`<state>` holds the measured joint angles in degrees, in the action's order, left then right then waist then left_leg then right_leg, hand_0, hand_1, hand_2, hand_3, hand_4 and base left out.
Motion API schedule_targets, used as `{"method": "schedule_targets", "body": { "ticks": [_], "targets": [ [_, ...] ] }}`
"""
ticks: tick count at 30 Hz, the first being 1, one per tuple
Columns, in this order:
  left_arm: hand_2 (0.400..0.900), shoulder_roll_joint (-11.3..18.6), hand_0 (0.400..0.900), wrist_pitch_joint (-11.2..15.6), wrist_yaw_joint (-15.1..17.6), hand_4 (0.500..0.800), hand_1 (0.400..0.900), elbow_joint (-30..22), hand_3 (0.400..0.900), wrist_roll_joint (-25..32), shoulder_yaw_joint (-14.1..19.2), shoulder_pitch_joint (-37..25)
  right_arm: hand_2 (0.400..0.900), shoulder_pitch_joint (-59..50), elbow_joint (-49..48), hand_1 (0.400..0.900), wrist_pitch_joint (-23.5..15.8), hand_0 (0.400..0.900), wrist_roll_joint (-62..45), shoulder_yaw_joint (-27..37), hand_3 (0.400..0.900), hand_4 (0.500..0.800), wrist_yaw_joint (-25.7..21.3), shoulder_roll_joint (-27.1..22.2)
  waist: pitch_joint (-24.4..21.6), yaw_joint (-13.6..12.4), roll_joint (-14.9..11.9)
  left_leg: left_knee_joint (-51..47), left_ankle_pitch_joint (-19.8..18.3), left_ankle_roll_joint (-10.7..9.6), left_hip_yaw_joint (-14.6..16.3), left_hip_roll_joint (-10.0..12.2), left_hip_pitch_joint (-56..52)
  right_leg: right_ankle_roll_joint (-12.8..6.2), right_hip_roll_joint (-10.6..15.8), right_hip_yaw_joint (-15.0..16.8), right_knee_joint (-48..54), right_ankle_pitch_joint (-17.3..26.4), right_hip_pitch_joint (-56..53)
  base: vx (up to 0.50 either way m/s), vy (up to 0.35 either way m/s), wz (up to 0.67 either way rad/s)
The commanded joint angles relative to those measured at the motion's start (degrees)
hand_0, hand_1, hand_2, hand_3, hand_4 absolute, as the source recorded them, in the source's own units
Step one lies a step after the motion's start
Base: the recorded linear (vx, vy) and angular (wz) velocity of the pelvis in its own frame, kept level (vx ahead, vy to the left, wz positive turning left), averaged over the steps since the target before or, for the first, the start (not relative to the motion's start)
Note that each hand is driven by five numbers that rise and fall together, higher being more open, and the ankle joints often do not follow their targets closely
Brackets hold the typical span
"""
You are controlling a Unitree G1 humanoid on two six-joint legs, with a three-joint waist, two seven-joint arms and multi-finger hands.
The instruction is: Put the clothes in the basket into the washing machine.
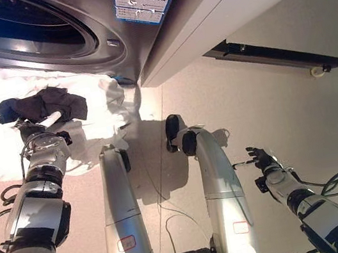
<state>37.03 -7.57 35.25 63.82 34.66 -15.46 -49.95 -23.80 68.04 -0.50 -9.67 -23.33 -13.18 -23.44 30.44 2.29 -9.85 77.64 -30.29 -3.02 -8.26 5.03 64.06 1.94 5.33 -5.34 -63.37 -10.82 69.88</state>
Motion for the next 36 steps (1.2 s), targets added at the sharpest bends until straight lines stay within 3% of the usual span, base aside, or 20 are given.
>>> {"method": "schedule_targets", "body": {
  "ticks": [1, 11, 12, 13, 14, 23, 30, 34, 36],
  "targets": [
    [0.9, 3.6, 0.9, 1.1, 0.0, 0.8, 0.9, -0.6, 0.9, -2.3, -2.2, -2.3, 0.9, 10.2, 2.3, 0.9, 0.9, 0.9, -1.3, 1.8, 0.9, 0.8, -1.7, -4.7, -1.9, 0.3, 0.4, -4.6, 5.1, 6.4, 2.0, -1.7, 3.2, -0.69, 1.0, 3.9, -2.6, -6.9, -5.8, 0.04, 0.018, -0.03],
    [0.9, 5.7, 0.9, 1.5, -4.5, 0.8, 0.9, 4.2, 0.9, 5.3, -2.9, -10.0, 0.9, 11.5, 2.1, 0.9, 1.7, 0.9, -2.4, 2.4, 0.9, 0.8, -2.1, -5.8, -2.0, 3.4, 0.0, -1.1, 3.5, 7.1, 2.3, -1.0, 6.9, -0.13, -0.1, 5.1, -5.5, -7.5, -1.4, 0.03, 0.021, -0.12],
    [0.824, 6.1, 0.824, 1.4, -4.7, 0.754, 0.824, 4.5, 0.824, 5.6, -3.1, -10.8, 0.9, 11.7, 2.3, 0.9, 1.8, 0.9, -2.5, 2.7, 0.9, 0.8, -2.1, -5.9, -2.0, 3.6, -0.1, -0.7, 3.4, 7.2, 2.4, -0.8, 7.2, -0.08, -0.2, 5.1, -5.7, -7.6, -1.0, 0.04, 0.008, -0.13],
    [0.449, 6.4, 0.449, 1.4, -5.0, 0.529, 0.449, 4.7, 0.449, 5.8, -3.4, -11.5, 0.9, 12.0, 2.5, 0.9, 1.8, 0.9, -2.5, 3.0, 0.9, 0.8, -2.0, -6.1, -2.1, 3.9, -0.1, -0.5, 3.2, 7.2, 2.4, -0.7, 7.5, -0.06, -0.3, 5.1, -5.9, -7.6, -0.7, 0.04, 0.012, -0.12],
    [0.4, 6.7, 0.4, 1.2, -5.7, 0.5, 0.4, 4.9, 0.4, 6.3, -3.7, -12.3, 0.9, 12.3, 2.8, 0.9, 1.8, 0.9, -2.7, 3.2, 0.9, 0.8, -1.9, -6.4, -2.1, 4.2, -0.2, -0.1, 3.0, 7.2, 2.5, -0.6, 7.7, -0.06, -0.4, 5.1, -6.0, -7.6, -0.5, 0.03, 0.013, -0.09],
    [0.4, 6.6, 0.4, 0.9, -6.2, 0.5, 0.4, 4.1, 0.4, 8.0, -4.6, -13.1, 0.9, 13.5, 2.0, 0.9, -0.4, 0.9, -2.9, 4.1, 0.9, 0.8, -2.0, -6.9, -1.0, 5.0, 0.0, 0.1, 2.9, 7.2, 2.8, -0.3, 8.0, -0.11, -0.6, 5.4, -6.4, -7.6, 0.3, 0.01, 0.005, -0.02],
    [0.4, 5.5, 0.4, 2.3, -5.3, 0.5, 0.4, 1.7, 0.4, 10.9, -2.7, -11.3, 0.9, 14.1, -0.1, 0.9, -2.6, 0.9, -2.9, 3.8, 0.9, 0.8, -3.1, -6.3, -0.7, 4.6, 0.1, -1.0, 3.7, 6.8, 2.7, -0.2, 7.2, 0.02, -0.7, 5.0, -6.3, -8.1, -0.6, 0.01, -0.007, 0.04],
    [0.4, 5.2, 0.4, 4.5, -5.2, 0.5, 0.4, -0.3, 0.4, 13.7, -1.4, -10.1, 0.9, 14.5, -0.9, 0.9, -2.9, 0.9, -2.3, 3.8, 0.9, 0.8, -3.4, -6.1, -0.7, 4.2, 0.0, -2.0, 4.2, 6.5, 2.5, -0.2, 6.1, -0.07, -0.6, 4.8, -5.6, -8.1, -1.9, 0.01, -0.008, 0.04],
    [0.4, 4.9, 0.4, 7.1, -3.6, 0.5, 0.4, -2.6, 0.4, 15.1, -0.4, -8.9, 0.9, 14.9, -1.1, 0.9, -3.1, 0.9, -1.9, 4.0, 0.9, 0.8, -3.7, -5.9, -0.7, 3.9, 0.2, -2.7, 4.7, 6.2, 2.5, -0.2, 5.5, -0.16, -0.7, 4.7, -5.3, -8.1, -2.7, 0.0, -0.001, 0.08]
  ]
}}
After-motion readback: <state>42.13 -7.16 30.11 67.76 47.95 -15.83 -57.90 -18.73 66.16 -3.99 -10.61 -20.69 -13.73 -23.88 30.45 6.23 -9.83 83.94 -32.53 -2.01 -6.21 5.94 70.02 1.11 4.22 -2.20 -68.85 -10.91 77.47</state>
